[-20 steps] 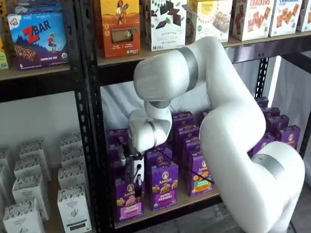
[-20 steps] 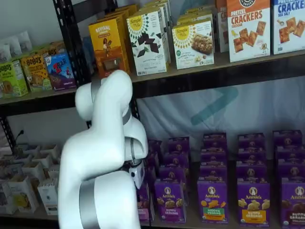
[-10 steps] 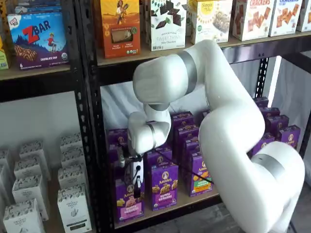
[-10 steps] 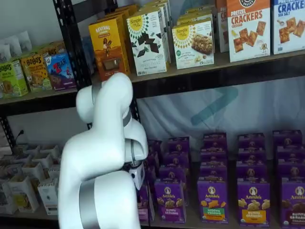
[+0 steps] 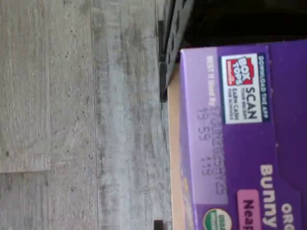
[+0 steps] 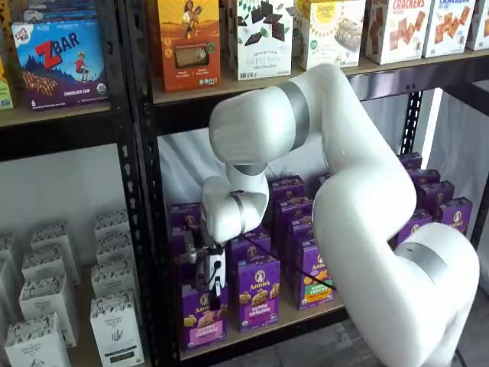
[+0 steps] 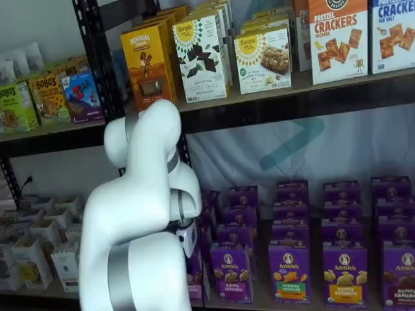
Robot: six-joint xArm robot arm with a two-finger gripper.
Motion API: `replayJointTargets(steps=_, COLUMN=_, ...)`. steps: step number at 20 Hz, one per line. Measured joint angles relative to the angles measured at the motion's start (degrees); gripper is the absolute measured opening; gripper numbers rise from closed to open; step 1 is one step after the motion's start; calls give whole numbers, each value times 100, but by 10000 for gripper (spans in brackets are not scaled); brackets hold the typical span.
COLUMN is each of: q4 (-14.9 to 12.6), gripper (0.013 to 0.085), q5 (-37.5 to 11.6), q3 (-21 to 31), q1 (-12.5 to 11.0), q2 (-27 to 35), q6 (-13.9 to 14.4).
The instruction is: Pick up the purple box with a pink patch in the middle, on the bottom shelf, the first box from the left
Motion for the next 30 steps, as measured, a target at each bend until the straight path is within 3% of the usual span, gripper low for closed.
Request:
replayJointTargets(steps=5, q4=-6, gripper=530, q5=-1, q3=12, q1=-9, q2=-13, q6=-3)
replayJointTargets(steps=10, q4=-5, gripper=410, q5=16, q3=32, q1=-18, q2=-34, q6=-13)
replayJointTargets(steps=16, q4=-8, gripper=410, q5=45, q3=30, q1=-14, q2=-44, q6=-6)
replayJointTargets(steps=19, q4=19, gripper=330, q5=65, q3=28, q1=-10, q2=-53, q6=-25)
replayJointTargets(steps=30, q4=148, gripper=330, q5=-62, q3=327, q1=-2, q2=-265, q6=-143)
